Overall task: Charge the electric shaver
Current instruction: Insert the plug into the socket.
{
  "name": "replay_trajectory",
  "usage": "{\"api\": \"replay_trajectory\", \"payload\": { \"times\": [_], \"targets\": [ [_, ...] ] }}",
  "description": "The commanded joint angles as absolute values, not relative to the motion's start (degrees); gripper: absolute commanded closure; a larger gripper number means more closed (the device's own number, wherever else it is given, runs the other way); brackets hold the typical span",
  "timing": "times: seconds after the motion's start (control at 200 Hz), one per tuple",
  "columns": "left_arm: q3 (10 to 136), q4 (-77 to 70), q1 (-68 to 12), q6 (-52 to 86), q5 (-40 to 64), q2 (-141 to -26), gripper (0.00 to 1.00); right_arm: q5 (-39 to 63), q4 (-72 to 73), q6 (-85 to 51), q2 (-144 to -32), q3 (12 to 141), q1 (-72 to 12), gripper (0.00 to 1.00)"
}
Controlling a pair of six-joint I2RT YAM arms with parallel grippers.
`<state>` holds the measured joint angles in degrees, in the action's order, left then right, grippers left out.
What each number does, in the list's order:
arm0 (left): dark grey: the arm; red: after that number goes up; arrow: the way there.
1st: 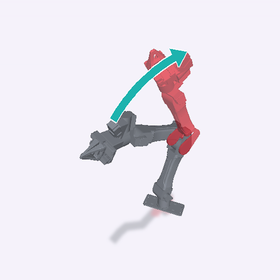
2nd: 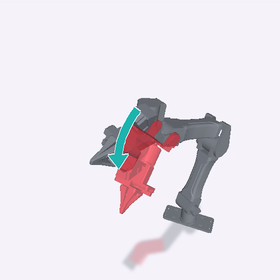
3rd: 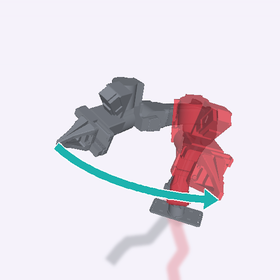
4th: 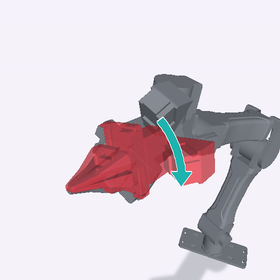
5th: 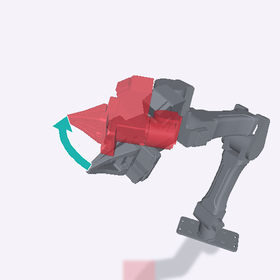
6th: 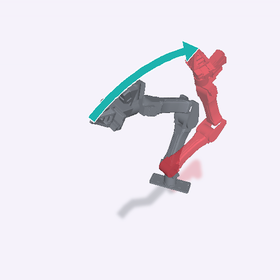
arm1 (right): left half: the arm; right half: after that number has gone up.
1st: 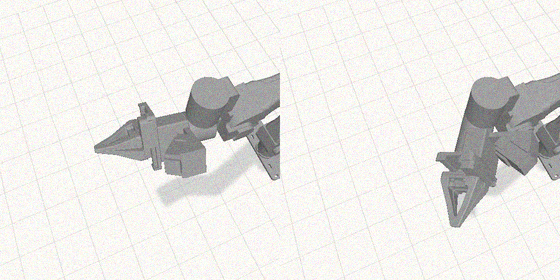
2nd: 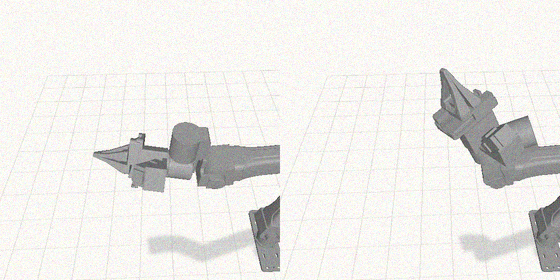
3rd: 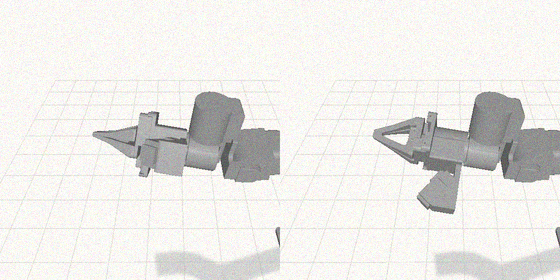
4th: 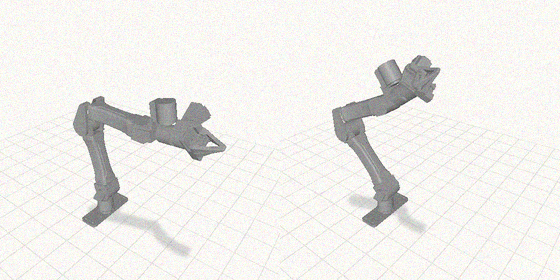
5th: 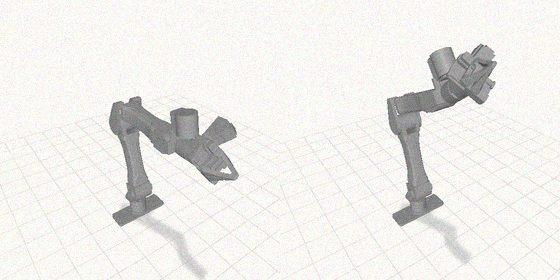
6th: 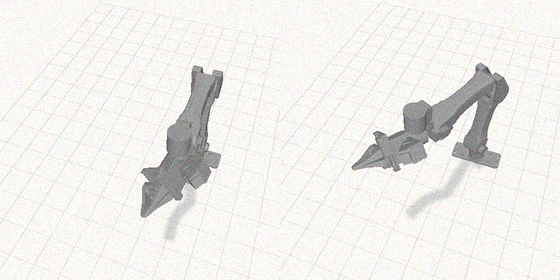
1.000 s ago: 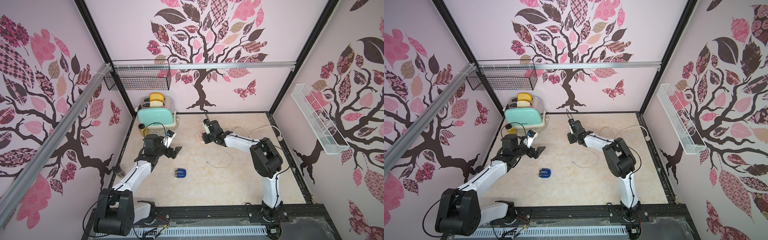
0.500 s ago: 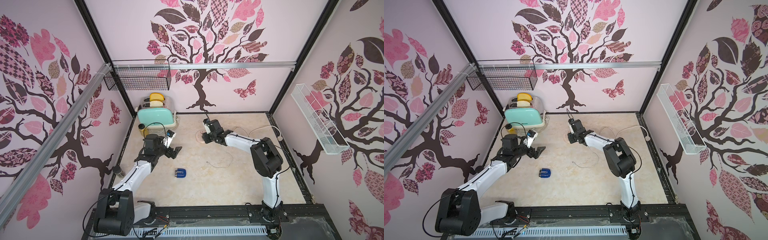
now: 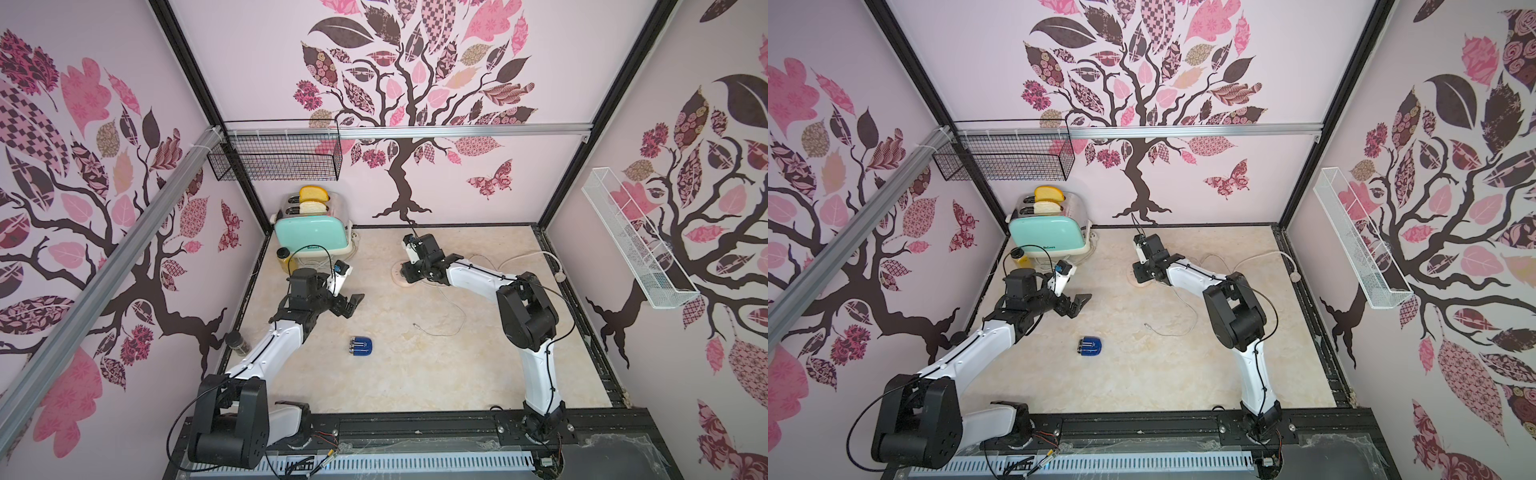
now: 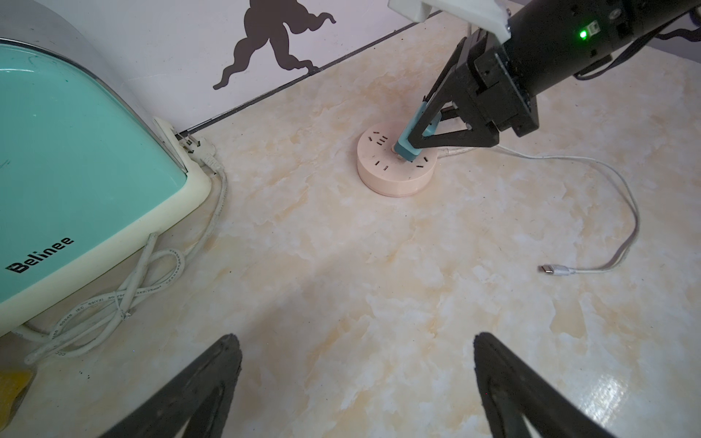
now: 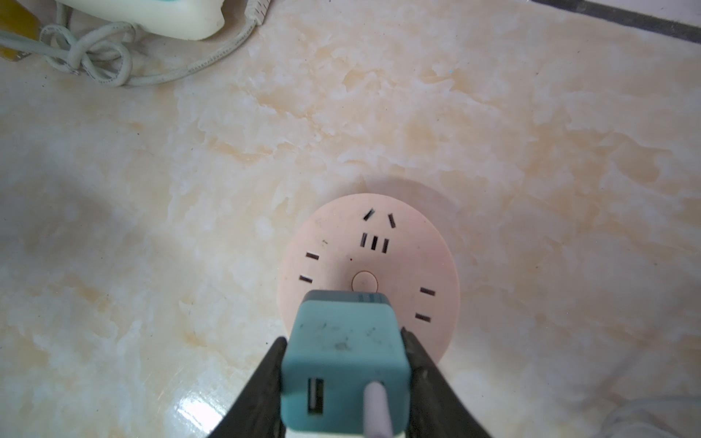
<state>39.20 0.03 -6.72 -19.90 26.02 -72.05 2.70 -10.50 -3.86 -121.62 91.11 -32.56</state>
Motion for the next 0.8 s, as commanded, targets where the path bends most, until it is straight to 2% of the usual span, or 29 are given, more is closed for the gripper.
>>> {"api": "replay_trajectory", "payload": {
  "times": [0.0,0.795],
  "targets": [
    [39.92,-0.35,-6.42,-19.91,26.81,-72.69,0.02,2.24,-17.27,-3.34,-123.17,91.45,-32.78,1.0],
    [39.95,-0.35,-6.45,-19.86,27.23,-73.02,0.02,-1.59,-17.89,-2.6,-119.74,88.48,-32.79,1.0]
  ]
}}
